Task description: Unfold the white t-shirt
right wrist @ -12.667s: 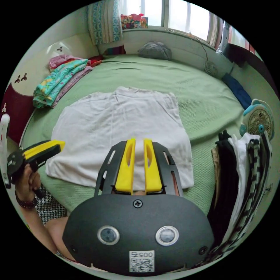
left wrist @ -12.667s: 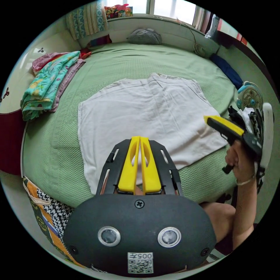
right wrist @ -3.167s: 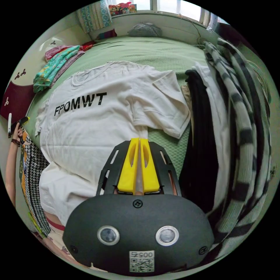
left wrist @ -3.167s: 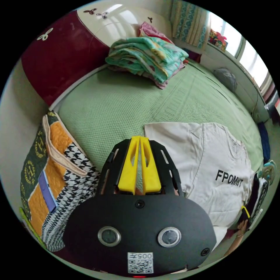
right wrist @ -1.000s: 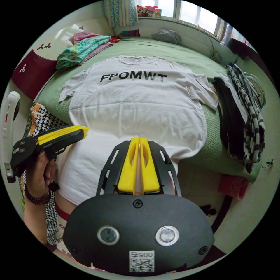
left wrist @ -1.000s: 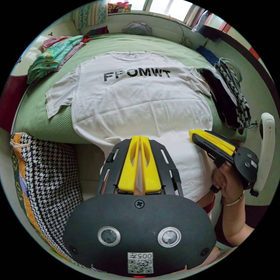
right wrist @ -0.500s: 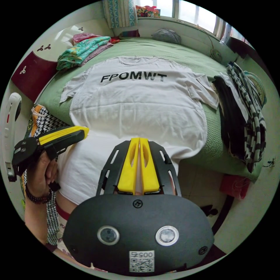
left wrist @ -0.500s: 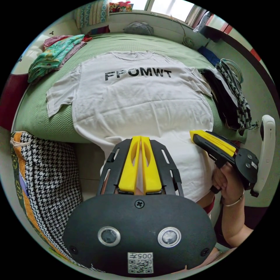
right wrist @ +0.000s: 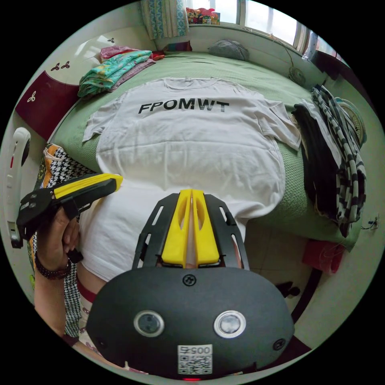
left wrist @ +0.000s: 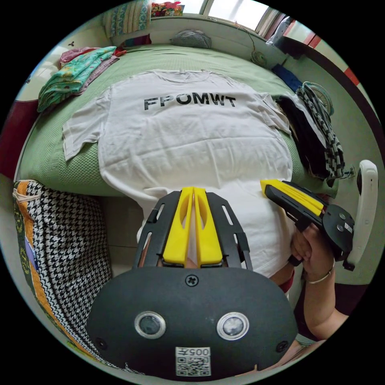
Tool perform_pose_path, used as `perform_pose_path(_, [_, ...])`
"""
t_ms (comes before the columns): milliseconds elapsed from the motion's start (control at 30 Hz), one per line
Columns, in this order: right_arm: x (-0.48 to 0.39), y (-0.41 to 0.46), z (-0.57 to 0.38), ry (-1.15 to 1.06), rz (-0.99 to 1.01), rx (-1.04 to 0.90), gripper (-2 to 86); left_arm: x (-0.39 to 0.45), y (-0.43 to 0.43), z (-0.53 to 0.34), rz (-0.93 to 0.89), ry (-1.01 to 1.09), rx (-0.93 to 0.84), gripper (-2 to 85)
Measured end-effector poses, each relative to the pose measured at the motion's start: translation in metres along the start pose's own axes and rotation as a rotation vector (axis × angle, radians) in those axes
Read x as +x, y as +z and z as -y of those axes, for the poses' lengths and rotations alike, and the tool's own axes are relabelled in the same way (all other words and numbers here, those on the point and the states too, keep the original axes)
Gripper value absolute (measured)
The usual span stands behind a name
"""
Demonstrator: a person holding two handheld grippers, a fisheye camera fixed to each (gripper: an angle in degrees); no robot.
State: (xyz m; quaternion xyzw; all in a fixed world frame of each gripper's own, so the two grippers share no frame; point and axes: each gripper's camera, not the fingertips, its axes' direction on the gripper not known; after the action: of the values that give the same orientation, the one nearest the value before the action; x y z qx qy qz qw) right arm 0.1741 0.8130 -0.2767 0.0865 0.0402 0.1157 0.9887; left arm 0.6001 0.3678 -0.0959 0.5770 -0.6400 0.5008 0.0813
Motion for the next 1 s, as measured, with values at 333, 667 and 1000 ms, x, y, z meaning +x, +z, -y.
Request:
perform_pose_path(333, [0.002,0.000,0.000,-0.002,-0.003,-0.002,-1.0,-0.003,0.006,0.003,-0.006,0.004,-0.005,-0.1])
perform_pose_path(667, [0.004,-0.001,0.001,0.000,0.000,-0.002,-1.0,-0.008,0.010,0.005,-0.015,0.001,-0.006,-0.2])
perform_pose_path(1000, [0.007,-0.002,0.001,0.001,-0.001,-0.004,-1.0,-0.010,0.014,0.007,-0.021,0.001,-0.007,-0.2])
